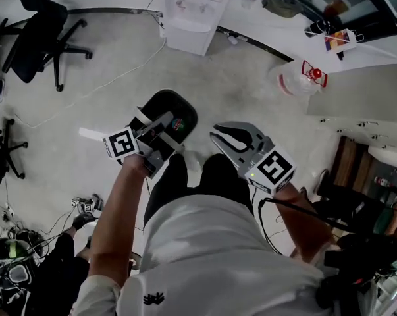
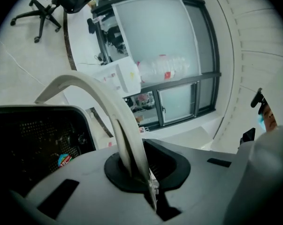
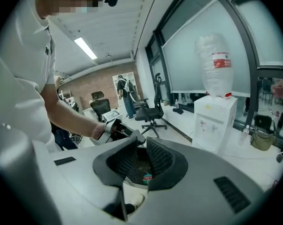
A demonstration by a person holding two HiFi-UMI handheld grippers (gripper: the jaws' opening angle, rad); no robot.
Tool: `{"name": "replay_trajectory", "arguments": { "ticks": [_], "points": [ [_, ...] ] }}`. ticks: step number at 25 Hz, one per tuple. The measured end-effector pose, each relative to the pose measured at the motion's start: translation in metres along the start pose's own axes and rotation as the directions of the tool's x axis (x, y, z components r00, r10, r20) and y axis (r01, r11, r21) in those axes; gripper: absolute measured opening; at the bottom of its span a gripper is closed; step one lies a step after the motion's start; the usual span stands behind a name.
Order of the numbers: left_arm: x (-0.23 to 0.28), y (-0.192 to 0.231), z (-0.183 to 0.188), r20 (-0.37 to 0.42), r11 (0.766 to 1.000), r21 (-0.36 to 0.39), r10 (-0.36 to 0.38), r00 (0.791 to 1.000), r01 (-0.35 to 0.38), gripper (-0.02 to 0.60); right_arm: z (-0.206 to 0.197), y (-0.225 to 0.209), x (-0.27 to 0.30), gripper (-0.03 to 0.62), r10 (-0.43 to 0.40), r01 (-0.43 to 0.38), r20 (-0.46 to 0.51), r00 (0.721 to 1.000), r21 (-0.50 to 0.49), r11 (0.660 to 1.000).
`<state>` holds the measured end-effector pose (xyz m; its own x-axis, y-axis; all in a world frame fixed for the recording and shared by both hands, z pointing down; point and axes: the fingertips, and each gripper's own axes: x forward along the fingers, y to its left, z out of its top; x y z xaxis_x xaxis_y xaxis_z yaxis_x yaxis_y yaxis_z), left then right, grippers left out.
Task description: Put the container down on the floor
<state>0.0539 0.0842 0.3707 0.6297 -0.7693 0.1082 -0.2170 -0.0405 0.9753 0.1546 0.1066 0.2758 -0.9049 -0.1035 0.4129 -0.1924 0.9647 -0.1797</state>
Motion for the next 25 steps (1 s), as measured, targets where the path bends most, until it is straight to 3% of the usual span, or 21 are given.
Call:
{"name": "replay_trajectory", "arguments": {
  "ticks": [5,10,17,25],
  "points": [
    [0.019,0.06,0.046,-0.071,0.996,0.088,0.023,0.997,-0.017,0.006,-0.001,-0.033,0.057,0.02,-0.011,0.011,-0.011,1.0,0.003,1.0],
    [0.042,0.125,0.083,-0.037,0.996,0.088,0.026,0.999,-0.022,0.006,-0.015,-0.073,0.109,0.02,0.051,-0.05,-0.049,0.997,0.018,0.999],
    [0.068,0.227,0.132,0.075,0.998,0.03,0.045,0.996,-0.047,0.006,-0.058,-0.129,0.192,0.02,0.167,-0.164,-0.125,0.978,0.039,0.986],
    [0.081,0.352,0.161,0.145,0.993,-0.05,0.11,0.983,-0.103,0.006,-0.105,-0.17,0.28,0.02,0.318,-0.326,-0.199,0.927,-0.007,0.945]
  ]
}}
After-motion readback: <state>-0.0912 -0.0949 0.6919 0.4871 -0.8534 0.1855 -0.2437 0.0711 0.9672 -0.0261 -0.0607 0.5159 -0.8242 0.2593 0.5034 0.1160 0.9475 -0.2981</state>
